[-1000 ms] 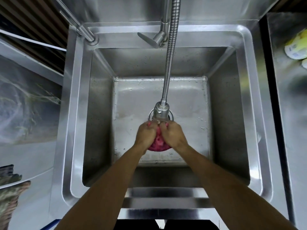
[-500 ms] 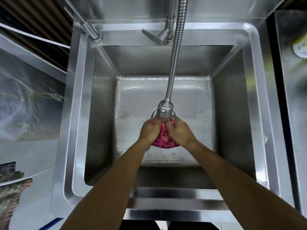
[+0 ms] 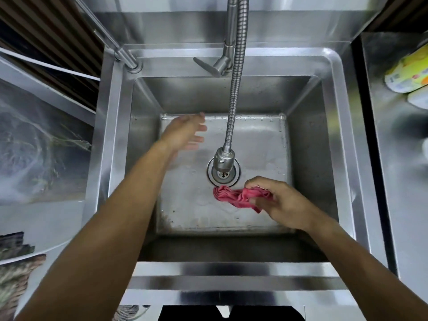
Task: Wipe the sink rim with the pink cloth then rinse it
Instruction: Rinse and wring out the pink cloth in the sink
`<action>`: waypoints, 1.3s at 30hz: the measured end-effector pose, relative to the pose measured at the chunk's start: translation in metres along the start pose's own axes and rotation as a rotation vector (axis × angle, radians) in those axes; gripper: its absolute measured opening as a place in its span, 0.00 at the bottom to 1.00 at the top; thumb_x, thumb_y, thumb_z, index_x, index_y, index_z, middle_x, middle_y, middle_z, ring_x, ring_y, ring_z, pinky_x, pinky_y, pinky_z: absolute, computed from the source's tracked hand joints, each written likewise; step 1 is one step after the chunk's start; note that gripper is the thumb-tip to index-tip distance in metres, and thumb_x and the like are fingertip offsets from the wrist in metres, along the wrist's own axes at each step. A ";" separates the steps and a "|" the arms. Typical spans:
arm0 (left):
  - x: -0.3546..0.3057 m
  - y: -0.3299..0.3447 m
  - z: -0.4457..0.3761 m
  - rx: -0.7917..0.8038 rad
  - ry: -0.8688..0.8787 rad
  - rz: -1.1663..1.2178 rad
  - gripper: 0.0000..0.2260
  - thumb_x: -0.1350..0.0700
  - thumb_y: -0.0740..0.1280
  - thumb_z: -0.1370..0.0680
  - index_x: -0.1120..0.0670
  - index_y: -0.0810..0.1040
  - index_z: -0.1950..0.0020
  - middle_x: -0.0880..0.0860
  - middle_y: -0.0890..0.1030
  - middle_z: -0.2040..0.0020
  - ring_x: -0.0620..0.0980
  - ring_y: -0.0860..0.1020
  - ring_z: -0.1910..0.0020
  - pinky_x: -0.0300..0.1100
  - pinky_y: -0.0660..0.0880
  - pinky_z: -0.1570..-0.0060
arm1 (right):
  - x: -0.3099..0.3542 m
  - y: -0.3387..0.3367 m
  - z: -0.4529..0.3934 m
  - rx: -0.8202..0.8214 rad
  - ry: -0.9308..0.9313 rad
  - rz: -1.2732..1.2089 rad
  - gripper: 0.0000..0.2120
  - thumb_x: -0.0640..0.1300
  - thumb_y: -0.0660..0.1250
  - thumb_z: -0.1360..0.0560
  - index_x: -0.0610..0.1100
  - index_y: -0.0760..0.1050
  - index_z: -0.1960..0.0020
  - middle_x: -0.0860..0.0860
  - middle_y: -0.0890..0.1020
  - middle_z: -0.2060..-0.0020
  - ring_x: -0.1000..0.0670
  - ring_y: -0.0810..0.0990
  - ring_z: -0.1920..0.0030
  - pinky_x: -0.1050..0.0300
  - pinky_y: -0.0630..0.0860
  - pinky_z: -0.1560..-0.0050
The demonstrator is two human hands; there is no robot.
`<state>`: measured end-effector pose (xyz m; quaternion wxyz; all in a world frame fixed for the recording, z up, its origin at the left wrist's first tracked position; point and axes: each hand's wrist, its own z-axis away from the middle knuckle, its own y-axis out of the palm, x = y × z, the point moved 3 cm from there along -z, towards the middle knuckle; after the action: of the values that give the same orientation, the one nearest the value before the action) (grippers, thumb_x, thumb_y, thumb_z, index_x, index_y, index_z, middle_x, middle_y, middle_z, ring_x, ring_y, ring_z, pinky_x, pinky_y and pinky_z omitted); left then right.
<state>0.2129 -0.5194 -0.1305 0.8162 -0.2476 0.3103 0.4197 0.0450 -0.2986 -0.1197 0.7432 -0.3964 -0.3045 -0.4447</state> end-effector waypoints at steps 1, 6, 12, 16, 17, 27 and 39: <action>-0.021 0.002 -0.006 -0.006 0.044 0.074 0.15 0.45 0.64 0.17 0.51 0.76 0.33 0.50 0.84 0.39 0.52 0.84 0.51 0.45 0.81 0.51 | 0.004 -0.007 0.003 -0.014 -0.014 -0.020 0.11 0.41 0.70 0.18 0.57 0.80 0.44 0.54 0.83 0.53 0.49 0.83 0.53 0.46 0.82 0.50; -0.088 0.006 -0.024 0.001 0.133 0.161 0.19 0.41 0.66 0.18 0.52 0.80 0.35 0.46 0.86 0.43 0.50 0.87 0.50 0.48 0.84 0.45 | 0.031 -0.023 0.006 -0.057 -0.116 0.107 0.15 0.39 0.71 0.19 0.57 0.78 0.39 0.61 0.81 0.48 0.56 0.82 0.49 0.60 0.80 0.50; -0.090 0.007 -0.029 -0.381 0.609 -0.191 0.09 0.45 0.72 0.22 0.48 0.79 0.49 0.42 0.85 0.57 0.46 0.81 0.61 0.47 0.81 0.56 | 0.033 -0.017 -0.004 -0.140 0.023 0.033 0.17 0.43 0.71 0.19 0.58 0.73 0.35 0.56 0.84 0.52 0.54 0.84 0.54 0.52 0.82 0.47; -0.085 0.000 -0.010 -0.518 0.824 -0.899 0.16 0.43 0.61 0.17 0.42 0.77 0.31 0.43 0.83 0.40 0.50 0.82 0.48 0.47 0.77 0.48 | 0.033 -0.011 -0.011 -0.161 0.019 -0.155 0.13 0.37 0.71 0.20 0.55 0.82 0.42 0.57 0.86 0.55 0.55 0.84 0.56 0.58 0.82 0.50; -0.079 -0.007 -0.006 -0.471 0.773 -0.936 0.18 0.42 0.60 0.17 0.41 0.75 0.28 0.44 0.81 0.34 0.51 0.81 0.41 0.50 0.77 0.44 | 0.034 -0.010 -0.011 -0.150 -0.001 -0.209 0.13 0.36 0.71 0.20 0.54 0.82 0.43 0.57 0.87 0.55 0.55 0.85 0.56 0.58 0.82 0.51; 0.041 -0.004 0.096 0.679 0.056 0.002 0.34 0.44 0.81 0.32 0.49 0.75 0.29 0.52 0.81 0.32 0.51 0.79 0.32 0.51 0.75 0.31 | 0.045 -0.010 -0.018 -0.008 0.086 -0.856 0.11 0.32 0.67 0.21 0.45 0.82 0.47 0.35 0.83 0.40 0.33 0.82 0.39 0.36 0.82 0.40; 0.063 0.008 0.095 0.490 -0.111 0.238 0.15 0.63 0.73 0.27 0.50 0.87 0.42 0.55 0.87 0.48 0.49 0.86 0.60 0.40 0.82 0.69 | 0.039 -0.004 -0.019 -0.096 -0.125 -0.463 0.22 0.22 0.68 0.26 0.45 0.87 0.46 0.47 0.88 0.47 0.47 0.86 0.43 0.52 0.82 0.40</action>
<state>0.2633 -0.4182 -0.1119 0.8126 0.0189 0.3842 0.4378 0.0594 -0.3322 -0.0963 0.5816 -0.3775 -0.4112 -0.5917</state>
